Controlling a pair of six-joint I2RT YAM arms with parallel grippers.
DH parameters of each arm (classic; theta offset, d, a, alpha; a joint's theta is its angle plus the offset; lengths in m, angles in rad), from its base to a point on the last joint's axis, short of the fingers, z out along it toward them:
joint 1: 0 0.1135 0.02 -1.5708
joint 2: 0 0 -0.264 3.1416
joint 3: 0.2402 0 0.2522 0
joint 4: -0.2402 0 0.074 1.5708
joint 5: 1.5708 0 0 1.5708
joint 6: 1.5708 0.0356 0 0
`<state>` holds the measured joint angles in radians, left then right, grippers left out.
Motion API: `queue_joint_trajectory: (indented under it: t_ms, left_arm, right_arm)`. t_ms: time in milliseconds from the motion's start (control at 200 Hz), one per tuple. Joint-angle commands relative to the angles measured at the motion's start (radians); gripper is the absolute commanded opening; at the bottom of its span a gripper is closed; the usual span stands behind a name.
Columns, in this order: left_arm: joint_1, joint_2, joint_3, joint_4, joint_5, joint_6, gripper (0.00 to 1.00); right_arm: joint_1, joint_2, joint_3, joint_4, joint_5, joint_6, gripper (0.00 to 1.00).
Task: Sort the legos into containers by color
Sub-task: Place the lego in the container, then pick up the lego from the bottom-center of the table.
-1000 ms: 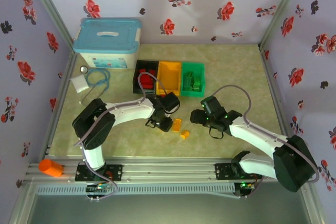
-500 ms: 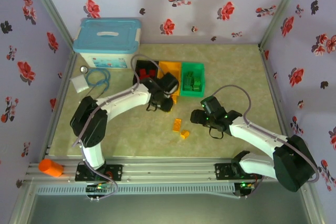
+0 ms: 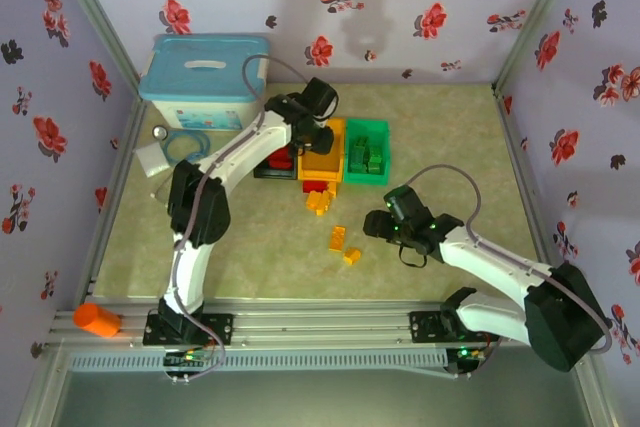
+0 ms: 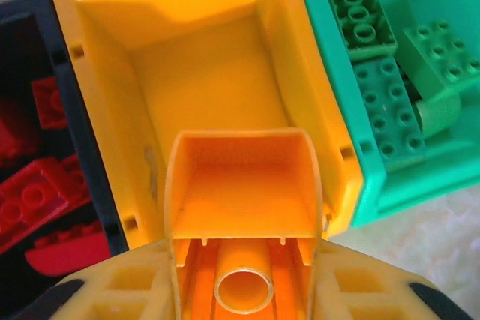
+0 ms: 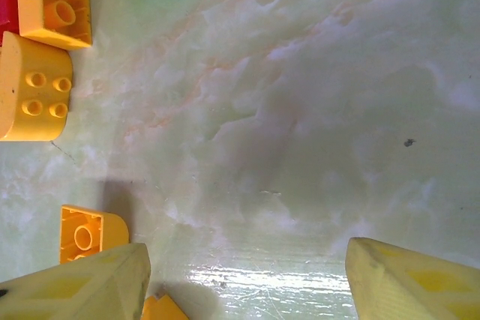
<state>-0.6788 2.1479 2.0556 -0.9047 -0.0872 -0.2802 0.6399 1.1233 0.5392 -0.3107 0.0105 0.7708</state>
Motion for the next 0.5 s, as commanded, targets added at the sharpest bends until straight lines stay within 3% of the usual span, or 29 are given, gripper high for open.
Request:
queue_joint_trajectory:
  t_ms: [0, 40, 95, 125, 230, 495]
  left_arm:
    - [0.020, 0.065, 0.127, -0.093, -0.027, 0.026, 0.28]
    - [0.025, 0.093, 0.174, -0.112, -0.042, 0.019, 0.40]
    - [0.030, 0.126, 0.242, -0.153, -0.049, 0.009, 0.72]
    - [0.029, 0.138, 0.274, -0.175, -0.047, 0.011, 0.79]
    - [0.017, 0.115, 0.282, -0.190, -0.054, 0.030, 0.81]
    - [0.002, -0.155, -0.081, -0.020, -0.056, -0.006, 0.82]
  right_arm:
    - [0.012, -0.022, -0.020, -0.009, -0.009, 0.023, 0.70]
    - [0.014, -0.029, -0.025, -0.005, -0.009, 0.025, 0.70]
    - [0.016, -0.038, -0.031, -0.004, -0.009, 0.030, 0.70]
    - [0.017, -0.043, -0.033, -0.006, -0.009, 0.031, 0.70]
    - [0.020, -0.057, -0.041, -0.012, -0.004, 0.029, 0.70]
    - [0.065, -0.028, -0.036, -0.002, -0.009, 0.063, 0.69]
